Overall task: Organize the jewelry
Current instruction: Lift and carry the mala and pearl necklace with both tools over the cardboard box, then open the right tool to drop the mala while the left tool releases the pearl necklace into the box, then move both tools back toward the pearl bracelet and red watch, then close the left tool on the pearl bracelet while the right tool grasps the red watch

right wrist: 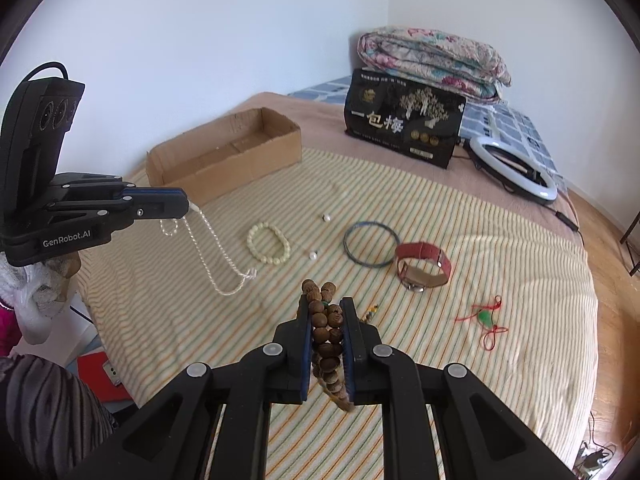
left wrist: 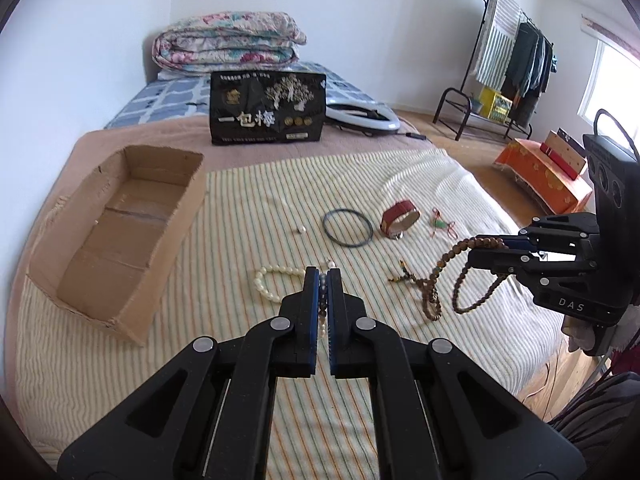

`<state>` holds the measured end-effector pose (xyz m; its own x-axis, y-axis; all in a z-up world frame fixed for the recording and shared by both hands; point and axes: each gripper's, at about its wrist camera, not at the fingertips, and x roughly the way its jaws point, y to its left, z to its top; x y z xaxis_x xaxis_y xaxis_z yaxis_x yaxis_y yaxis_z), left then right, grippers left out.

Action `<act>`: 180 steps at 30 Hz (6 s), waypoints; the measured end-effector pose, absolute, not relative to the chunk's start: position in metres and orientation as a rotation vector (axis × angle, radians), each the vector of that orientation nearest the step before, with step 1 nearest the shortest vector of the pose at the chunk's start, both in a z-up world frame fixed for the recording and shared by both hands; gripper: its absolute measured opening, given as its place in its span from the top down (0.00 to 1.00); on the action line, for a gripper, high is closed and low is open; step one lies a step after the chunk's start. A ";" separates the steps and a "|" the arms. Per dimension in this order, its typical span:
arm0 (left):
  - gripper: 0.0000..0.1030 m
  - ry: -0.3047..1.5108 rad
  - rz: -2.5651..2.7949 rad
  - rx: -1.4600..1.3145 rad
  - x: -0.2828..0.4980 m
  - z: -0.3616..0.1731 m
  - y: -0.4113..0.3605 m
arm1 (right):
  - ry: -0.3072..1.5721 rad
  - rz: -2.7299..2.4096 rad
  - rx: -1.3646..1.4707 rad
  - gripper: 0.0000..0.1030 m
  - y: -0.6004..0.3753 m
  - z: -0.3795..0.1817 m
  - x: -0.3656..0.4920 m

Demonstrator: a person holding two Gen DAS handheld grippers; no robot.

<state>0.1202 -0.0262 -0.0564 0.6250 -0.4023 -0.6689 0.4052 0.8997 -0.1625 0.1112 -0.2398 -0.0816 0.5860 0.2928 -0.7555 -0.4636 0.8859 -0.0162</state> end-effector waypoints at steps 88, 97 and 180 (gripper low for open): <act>0.99 0.786 -0.191 -0.107 0.231 -0.071 0.154 | 0.779 0.578 -0.199 0.78 0.011 -0.070 0.361; 0.66 0.798 -0.151 -0.122 0.228 -0.074 0.161 | 0.751 0.556 -0.205 0.36 0.004 -0.067 0.347; 0.51 0.989 -0.298 0.015 0.210 -0.165 -0.048 | 0.808 0.187 -0.006 0.00 -0.326 -0.121 0.203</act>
